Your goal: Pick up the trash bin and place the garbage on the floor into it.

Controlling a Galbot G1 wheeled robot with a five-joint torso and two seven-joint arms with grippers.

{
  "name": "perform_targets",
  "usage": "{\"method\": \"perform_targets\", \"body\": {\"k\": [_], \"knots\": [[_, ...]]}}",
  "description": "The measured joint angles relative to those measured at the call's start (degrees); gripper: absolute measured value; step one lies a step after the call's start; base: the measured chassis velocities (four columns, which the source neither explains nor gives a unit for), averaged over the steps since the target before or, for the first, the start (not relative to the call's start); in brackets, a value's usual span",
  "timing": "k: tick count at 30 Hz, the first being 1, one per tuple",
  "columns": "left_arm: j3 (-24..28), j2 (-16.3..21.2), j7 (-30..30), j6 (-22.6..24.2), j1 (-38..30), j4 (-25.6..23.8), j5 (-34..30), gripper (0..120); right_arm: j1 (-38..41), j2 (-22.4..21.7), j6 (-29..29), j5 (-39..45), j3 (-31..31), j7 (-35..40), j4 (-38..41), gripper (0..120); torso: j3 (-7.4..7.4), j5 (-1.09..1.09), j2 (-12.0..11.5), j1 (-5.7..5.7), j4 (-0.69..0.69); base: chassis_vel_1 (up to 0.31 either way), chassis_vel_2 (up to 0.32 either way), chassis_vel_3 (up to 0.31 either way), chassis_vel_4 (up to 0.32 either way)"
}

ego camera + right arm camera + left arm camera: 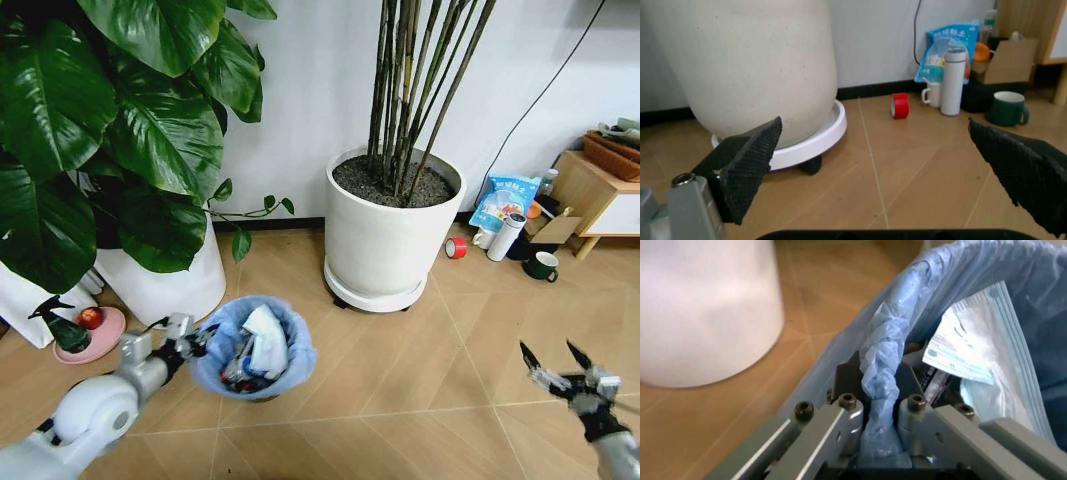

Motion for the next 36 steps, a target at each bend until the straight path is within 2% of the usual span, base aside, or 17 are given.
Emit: {"method": "perform_targets", "body": {"k": [1, 3, 4, 9, 14, 23, 36], "knots": [[-3.23, -0.75, 0.41, -0.2, 2.85, -0.71, 0.84, 2, -0.77, 2.19, 0.28, -0.19, 0.12, 0.11, 0.72, 100, 0.0, -0.01, 0.0, 0.0, 0.0, 0.0, 0.0, 0.0, 0.0], [-7.82, -2.75, 0.96, -0.44, 6.75, -1.79, 1.85, 2, -1.29, 3.49, 1.64, -1.27, -0.52, 0.01, 1.03, 100, 0.0, -0.01, 0.0, 0.0, -0.02, 0.0, 0.0, 0.0, 0.0], [-7.82, -2.75, 0.96, -0.44, 6.75, -1.79, 1.85, 2, -1.29, 3.49, 1.64, -1.27, -0.52, 0.01, 1.03, 100, 0.0, -0.01, 0.0, 0.0, -0.02, 0.0, 0.0, 0.0, 0.0], [-14.9, -6.49, 2.63, -1.49, 13.57, -2.78, 4.68, 2, -0.8, 2.68, 2.22, -1.55, -3.39, -0.23, 1.47, 100, 0.01, -0.02, -0.01, 0.0, -0.01, 0.0, 0.0, 0.0, 0.0], [-18.53, -9.97, 3.68, -2.23, 18.06, -3.83, 6.54, 2, 1.11, 2.34, 2.63, -2.14, -6.35, 0.19, 0.17, 100, 0.01, 0.0, -0.01, 0.0, -0.01, 0.0, 0.0, 0.0, 0.0], [-19.27, -14.1, 3.92, -2.53, 18.63, -4.41, 7.68, 2, 1.95, 1.59, 3.2, -0.18, -7.19, 0.8, -1.58, 100, 0.01, 0.0, -0.01, 0.01, -0.02, 0.0, 0.0, 0.0, 0.0], [-17.63, -13.67, 2.74, -1.96, 16.17, -4.81, 7.37, 2, 1.66, 0.39, 4.76, 1.83, -6.2, -2.65, -4.1, 100, 0.01, 0.0, -0.01, 0.01, -0.03, 0.014, -0.007, -0.008, 0.009]]}}
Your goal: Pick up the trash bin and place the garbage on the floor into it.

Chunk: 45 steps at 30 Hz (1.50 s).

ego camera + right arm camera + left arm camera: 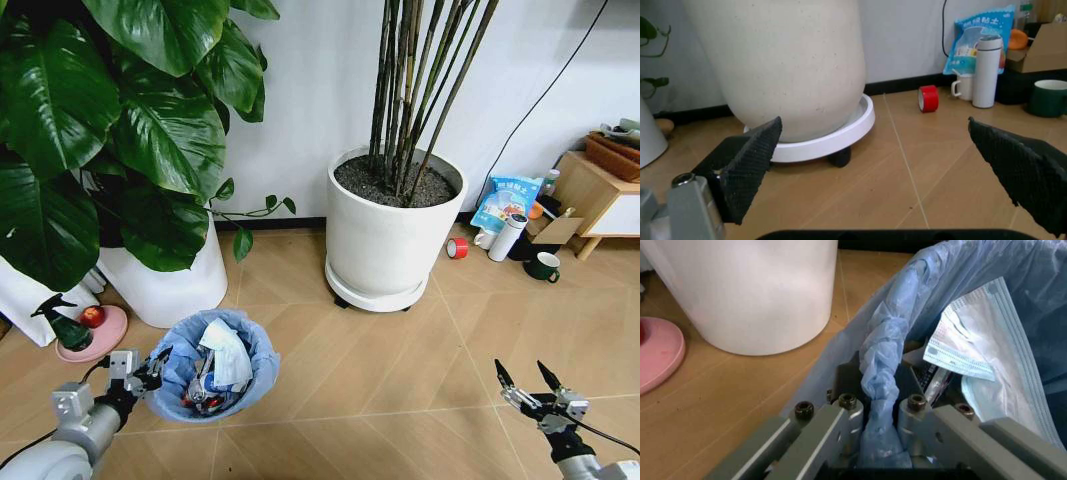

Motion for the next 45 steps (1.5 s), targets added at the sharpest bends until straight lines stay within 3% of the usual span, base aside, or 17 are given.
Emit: {"method": "perform_targets", "body": {"k": [45], "knots": [[1.68, 2.44, -0.98, 0.67, -2.34, 0.02, -1.98, 2, -0.44, 1.13, 0.47, -0.44, 1.24, -1.6, 0.01, 100, -0.01, -0.01, 0.0, 0.0, 0.01, 0.085, -0.08, -0.086, 0.083]]}}
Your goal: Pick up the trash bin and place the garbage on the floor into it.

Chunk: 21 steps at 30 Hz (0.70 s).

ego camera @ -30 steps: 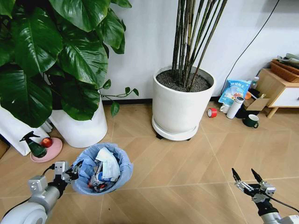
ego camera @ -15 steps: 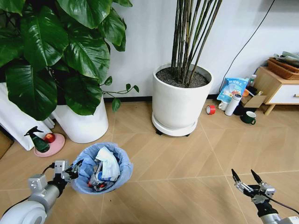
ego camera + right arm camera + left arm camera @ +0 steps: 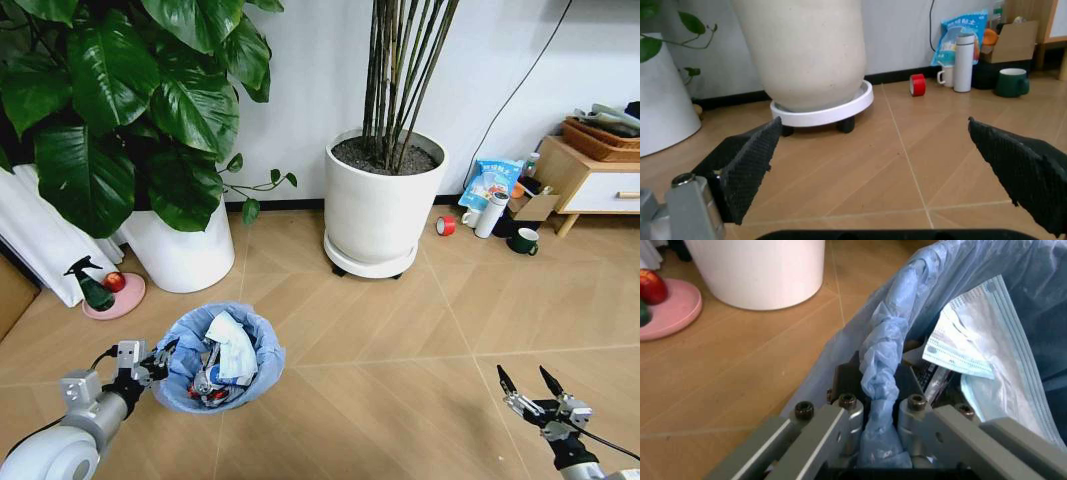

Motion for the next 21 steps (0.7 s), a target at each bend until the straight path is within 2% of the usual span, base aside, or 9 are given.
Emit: {"method": "perform_targets", "body": {"k": [21], "knots": [[-1.31, 3.22, -0.59, 0.26, -0.06, 0.46, -2.0, 2, 0.27, 0.62, 0.26, -1.01, 0.04, -0.74, -0.86, 100, 0.0, 0.01, 0.0, 0.0, 0.01, 0.131, -0.129, -0.131, 0.127]]}}
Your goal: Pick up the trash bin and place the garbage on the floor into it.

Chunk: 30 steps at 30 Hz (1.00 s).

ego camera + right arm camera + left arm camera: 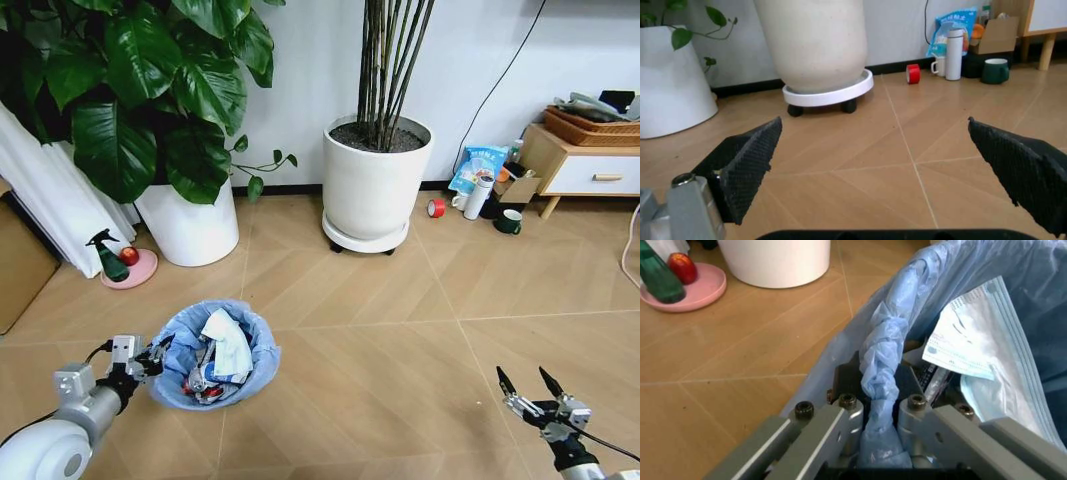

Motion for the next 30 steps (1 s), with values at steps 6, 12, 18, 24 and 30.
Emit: {"method": "perform_targets", "body": {"k": [6, 12, 18, 24, 30], "knots": [[0.39, 0.75, -0.32, 0.29, -0.42, 0.0, -0.35, 2, -0.02, 0.12, 0.11, -0.14, -0.05, -0.13, -0.07, 100, 0.0, -0.01, 0.0, 0.0, -0.03, 0.105, -0.109, -0.112, 0.108], [0.41, 1.07, -0.4, 0.33, -0.5, 0.12, -0.58, 2, 0.15, 0.7, 0.14, -0.35, -0.12, -0.19, -0.12, 100, 0.0, 0.0, 0.0, 0.0, -0.01, 0.097, -0.091, -0.088, 0.104], [0.13, 1.19, -0.36, 0.33, -0.48, 0.52, -0.66, 2, 0.15, 0.86, 0.26, -0.4, -0.15, -0.3, -0.21, 100, 0.0, -0.01, 0.0, 0.0, -0.01, 0.089, -0.093, -0.091, 0.097], [0.11, 1.22, -0.3, 0.32, -0.61, 0.66, -0.86, 2, -0.18, 1.01, 0.32, -0.42, -0.13, -0.51, 0.07, 100, 0.0, -0.01, 0.0, 0.0, -0.02, 0.084, -0.102, -0.082, 0.09], [-0.01, 2.4, 0.01, 0.14, -0.64, 1.04, -1.4, 2, -0.84, 1.89, 0.32, -1.4, 0.25, -0.59, 1.1, 100, 0.0, -0.02, 0.0, 0.0, -0.02, 0.08, -0.072, -0.068, 0.073]]}}
